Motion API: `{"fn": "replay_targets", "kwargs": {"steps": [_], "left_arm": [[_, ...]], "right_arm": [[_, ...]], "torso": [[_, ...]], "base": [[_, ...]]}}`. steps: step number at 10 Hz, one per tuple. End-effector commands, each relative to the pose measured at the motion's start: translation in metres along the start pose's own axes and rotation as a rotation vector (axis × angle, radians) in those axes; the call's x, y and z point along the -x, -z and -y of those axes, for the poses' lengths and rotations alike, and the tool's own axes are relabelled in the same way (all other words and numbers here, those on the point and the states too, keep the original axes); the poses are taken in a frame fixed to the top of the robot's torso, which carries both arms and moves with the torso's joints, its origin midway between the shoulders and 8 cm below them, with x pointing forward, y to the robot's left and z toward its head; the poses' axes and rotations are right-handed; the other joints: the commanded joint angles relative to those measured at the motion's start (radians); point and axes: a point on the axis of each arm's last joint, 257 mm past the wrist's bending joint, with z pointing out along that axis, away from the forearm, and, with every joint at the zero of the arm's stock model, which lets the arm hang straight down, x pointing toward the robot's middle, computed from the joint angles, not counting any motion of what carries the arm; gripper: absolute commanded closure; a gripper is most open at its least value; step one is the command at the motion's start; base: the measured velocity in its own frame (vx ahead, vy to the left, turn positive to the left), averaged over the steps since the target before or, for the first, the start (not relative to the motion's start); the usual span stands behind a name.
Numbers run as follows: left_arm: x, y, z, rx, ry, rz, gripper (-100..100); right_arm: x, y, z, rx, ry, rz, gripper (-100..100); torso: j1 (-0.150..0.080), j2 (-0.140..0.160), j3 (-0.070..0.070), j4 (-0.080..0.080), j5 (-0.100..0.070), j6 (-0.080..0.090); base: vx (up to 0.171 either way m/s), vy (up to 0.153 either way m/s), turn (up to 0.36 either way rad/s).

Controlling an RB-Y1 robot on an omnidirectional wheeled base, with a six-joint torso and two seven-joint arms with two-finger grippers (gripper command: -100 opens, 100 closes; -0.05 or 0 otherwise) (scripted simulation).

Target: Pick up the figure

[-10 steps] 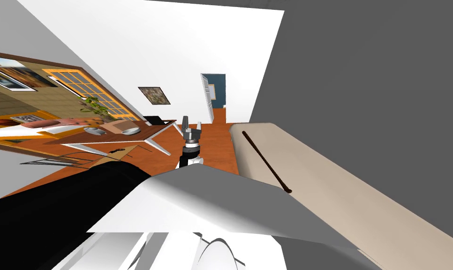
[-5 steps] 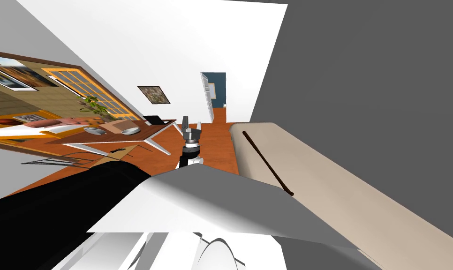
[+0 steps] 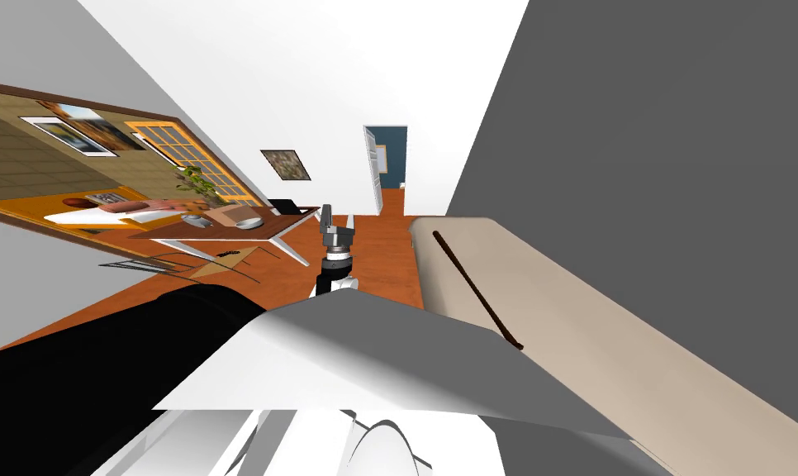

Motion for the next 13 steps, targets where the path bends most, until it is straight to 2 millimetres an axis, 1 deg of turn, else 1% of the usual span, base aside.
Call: {"fn": "replay_targets", "kwargs": {"steps": [1, 2, 3, 4, 8, 9, 10, 11, 13], "left_arm": [[0.0, 0.0, 0.0, 0.0, 0.0, 0.0, 0], [0.0, 0.0, 0.0, 0.0, 0.0, 0.0, 0], [0.0, 0.0, 0.0, 0.0, 0.0, 0.0, 0], [0.0, 0.0, 0.0, 0.0, 0.0, 0.0, 0], [0.0, 0.0, 0.0, 0.0, 0.0, 0.0, 0], [0.0, 0.0, 0.0, 0.0, 0.0, 0.0, 0], [0.0, 0.0, 0.0, 0.0, 0.0, 0.0, 0], [0.0, 0.0, 0.0, 0.0, 0.0, 0.0, 0], [0.0, 0.0, 0.0, 0.0, 0.0, 0.0, 0]], "right_arm": [[-0.005, -0.006, -0.001, 0.004, -0.019, -0.01, -100], [-0.01, -0.012, -0.002, 0.008, -0.036, -0.019, -100], [-0.008, -0.008, -0.004, 0.01, -0.024, -0.016, -100], [-0.008, -0.008, -0.005, 0.01, -0.026, -0.018, 100], [-0.008, -0.008, -0.004, 0.009, -0.025, -0.018, 100], [-0.008, -0.008, -0.004, 0.009, -0.025, -0.018, 0], [-0.003, -0.004, 0.0, 0.002, -0.01, -0.005, 100], [-0.003, -0.004, 0.0, 0.002, -0.01, -0.005, 100], [0.003, 0.004, 0.002, -0.005, 0.015, 0.01, 100]], "torso": [[0.0, 0.0, 0.0, 0.0, 0.0, 0.0], [-0.004, -0.002, -0.001, 0.001, -0.003, -0.002], [-0.008, -0.003, -0.001, 0.001, -0.006, -0.004], [-0.01, -0.006, -0.002, 0.001, -0.007, -0.003], [-0.011, -0.009, -0.005, 0.0, -0.007, -0.003], [-0.011, -0.009, -0.005, 0.0, -0.007, -0.003], [-0.011, -0.009, -0.005, 0.0, -0.007, -0.003], [-0.011, -0.011, -0.006, -0.001, -0.007, -0.002], [-0.011, -0.013, -0.007, -0.001, -0.007, -0.002]], "base": [[-0.067, 0.025, 0.157], [-0.069, 0.021, 0.181], [-0.032, 0.008, 0.034], [-0.007, 0.003, -0.009], [0.0, 0.0, 0.0], [0.0, 0.0, 0.0], [0.051, -0.017, -0.187], [0.062, -0.016, -0.133], [0.06, -0.01, -0.136]]}}
